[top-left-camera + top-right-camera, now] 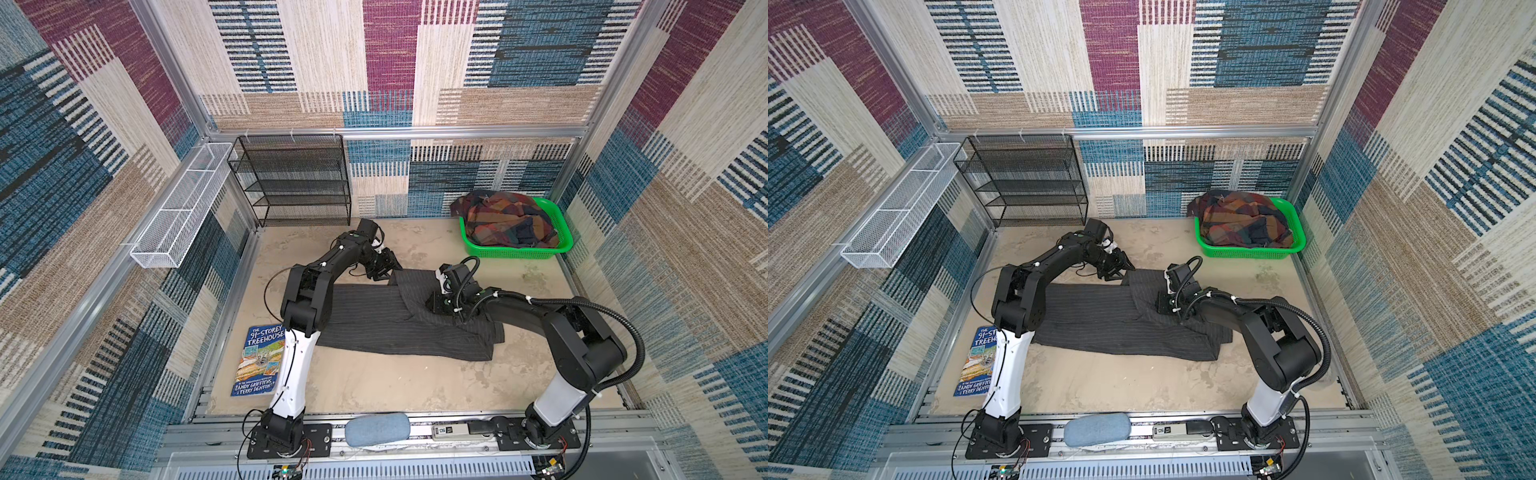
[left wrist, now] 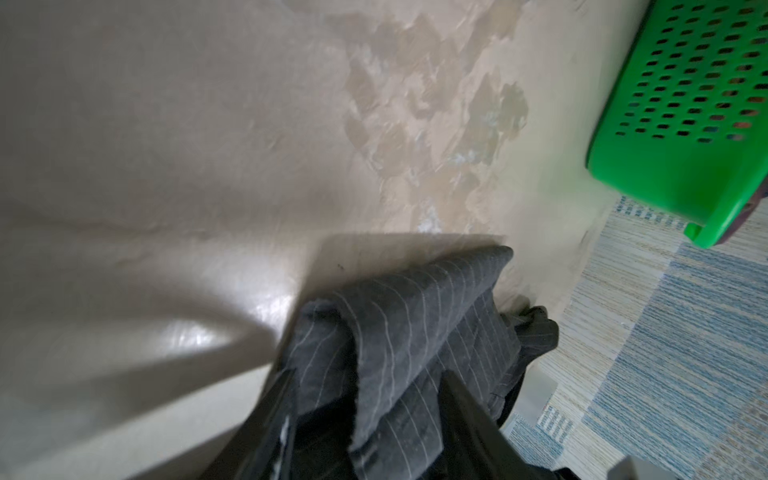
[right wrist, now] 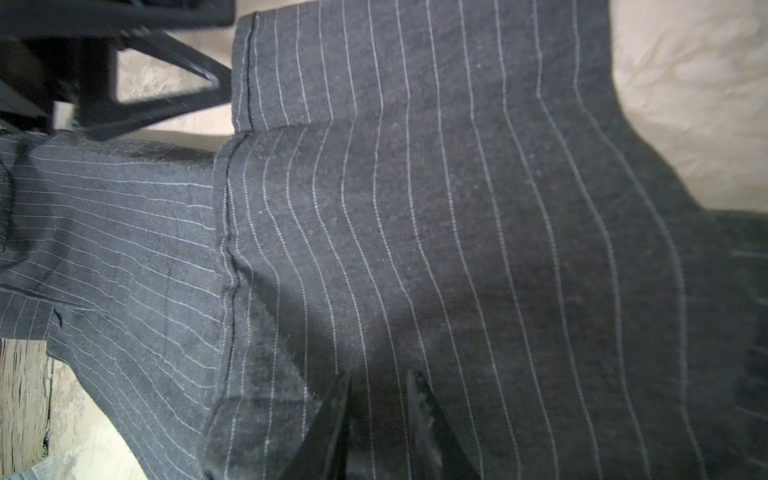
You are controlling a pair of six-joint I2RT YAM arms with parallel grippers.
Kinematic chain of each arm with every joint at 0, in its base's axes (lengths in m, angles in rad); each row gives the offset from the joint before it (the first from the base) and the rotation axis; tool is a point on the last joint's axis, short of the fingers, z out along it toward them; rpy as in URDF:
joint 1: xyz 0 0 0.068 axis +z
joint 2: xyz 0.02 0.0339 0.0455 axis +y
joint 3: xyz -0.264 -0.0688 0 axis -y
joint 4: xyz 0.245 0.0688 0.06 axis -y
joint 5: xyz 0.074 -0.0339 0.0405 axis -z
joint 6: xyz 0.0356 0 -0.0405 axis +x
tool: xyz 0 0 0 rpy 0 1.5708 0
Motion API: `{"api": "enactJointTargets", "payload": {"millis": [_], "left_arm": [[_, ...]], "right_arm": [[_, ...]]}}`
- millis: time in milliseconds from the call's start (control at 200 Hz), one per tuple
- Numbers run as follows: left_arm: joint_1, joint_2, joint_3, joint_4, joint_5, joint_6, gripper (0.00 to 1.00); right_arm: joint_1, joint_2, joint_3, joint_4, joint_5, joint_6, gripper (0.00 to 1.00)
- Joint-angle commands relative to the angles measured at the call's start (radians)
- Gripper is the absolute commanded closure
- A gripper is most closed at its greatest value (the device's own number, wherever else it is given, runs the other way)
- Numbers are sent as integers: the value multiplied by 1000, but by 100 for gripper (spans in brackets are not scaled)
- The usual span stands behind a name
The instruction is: Fold and stack the long sleeve shirts
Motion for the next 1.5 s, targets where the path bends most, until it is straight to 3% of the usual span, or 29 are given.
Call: {"api": "enactJointTargets", "payload": {"millis": [0, 300, 421, 696, 1042, 1492], "left_arm": [[-6, 21, 20, 42, -1, -27, 44], [-8, 42, -9, 176, 46, -103, 45], [-8, 62, -4, 197, 54, -118, 52], [-9, 50, -51, 341, 68, -175, 100], [-21, -91, -221, 671, 117, -254, 100], [-65, -266, -391, 885, 145, -150, 100]], "right_arm": [[0, 1, 2, 20, 3, 0, 73], [1, 5, -9, 6, 14, -6, 74], [0, 6, -6, -6, 22, -9, 75], [1, 10, -9, -11, 29, -14, 76], [0, -25, -31, 9, 64, 12, 73], [0, -73, -75, 21, 114, 62, 70]]}}
